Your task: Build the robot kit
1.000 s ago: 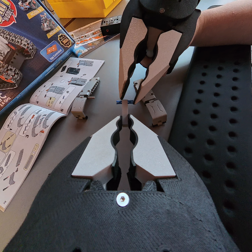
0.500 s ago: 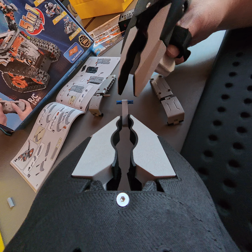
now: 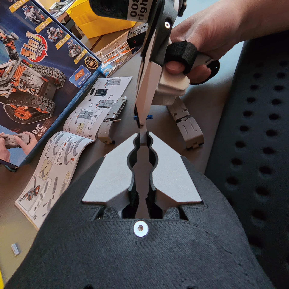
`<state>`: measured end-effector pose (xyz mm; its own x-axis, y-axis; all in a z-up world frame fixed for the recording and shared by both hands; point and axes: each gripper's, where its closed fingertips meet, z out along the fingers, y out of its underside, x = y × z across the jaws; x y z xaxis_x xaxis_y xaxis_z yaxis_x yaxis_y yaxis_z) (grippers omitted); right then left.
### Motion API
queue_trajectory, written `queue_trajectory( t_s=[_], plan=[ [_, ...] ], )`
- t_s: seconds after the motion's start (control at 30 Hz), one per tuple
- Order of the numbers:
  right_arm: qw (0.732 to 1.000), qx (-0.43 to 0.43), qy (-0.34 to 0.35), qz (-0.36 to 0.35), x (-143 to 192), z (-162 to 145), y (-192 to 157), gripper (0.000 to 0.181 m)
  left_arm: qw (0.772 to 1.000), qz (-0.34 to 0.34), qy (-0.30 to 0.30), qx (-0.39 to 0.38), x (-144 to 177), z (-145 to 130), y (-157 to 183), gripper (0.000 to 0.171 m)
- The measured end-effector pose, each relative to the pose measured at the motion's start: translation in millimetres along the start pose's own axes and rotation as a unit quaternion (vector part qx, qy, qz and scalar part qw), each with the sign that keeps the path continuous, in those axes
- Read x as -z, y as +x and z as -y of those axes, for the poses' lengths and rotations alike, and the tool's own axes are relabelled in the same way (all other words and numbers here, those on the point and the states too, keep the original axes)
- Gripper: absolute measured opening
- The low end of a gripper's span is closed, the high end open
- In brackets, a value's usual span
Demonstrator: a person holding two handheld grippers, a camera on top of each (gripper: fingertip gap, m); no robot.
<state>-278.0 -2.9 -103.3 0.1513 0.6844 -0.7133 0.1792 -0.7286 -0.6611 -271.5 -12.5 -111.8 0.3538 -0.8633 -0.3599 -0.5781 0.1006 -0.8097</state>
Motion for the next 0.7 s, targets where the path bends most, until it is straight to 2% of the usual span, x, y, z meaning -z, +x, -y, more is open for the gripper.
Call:
queue_trajectory(
  t_s=[0.03,0.2,0.43,0.7],
  plan=[
    [1.000,-0.008,-0.009,0.021,-0.4,-2.6,-6.2,0.006,1.000,-0.011,0.001,0.004,-0.6,-0.4,2.4,0.006],
    [0.999,-0.028,-0.020,0.024,-0.7,-6.8,-4.6,0.006,0.998,-0.059,0.016,0.026,-0.9,-1.8,7.2,0.008],
    [0.992,-0.103,0.009,0.070,4.4,1.6,-4.5,0.005,0.994,-0.091,0.031,0.050,0.6,-1.7,7.3,0.011],
    [0.988,-0.128,0.007,0.089,1.9,2.4,-1.8,0.005,0.985,-0.135,0.033,0.098,1.6,-4.1,10.0,0.009]
  ],
)
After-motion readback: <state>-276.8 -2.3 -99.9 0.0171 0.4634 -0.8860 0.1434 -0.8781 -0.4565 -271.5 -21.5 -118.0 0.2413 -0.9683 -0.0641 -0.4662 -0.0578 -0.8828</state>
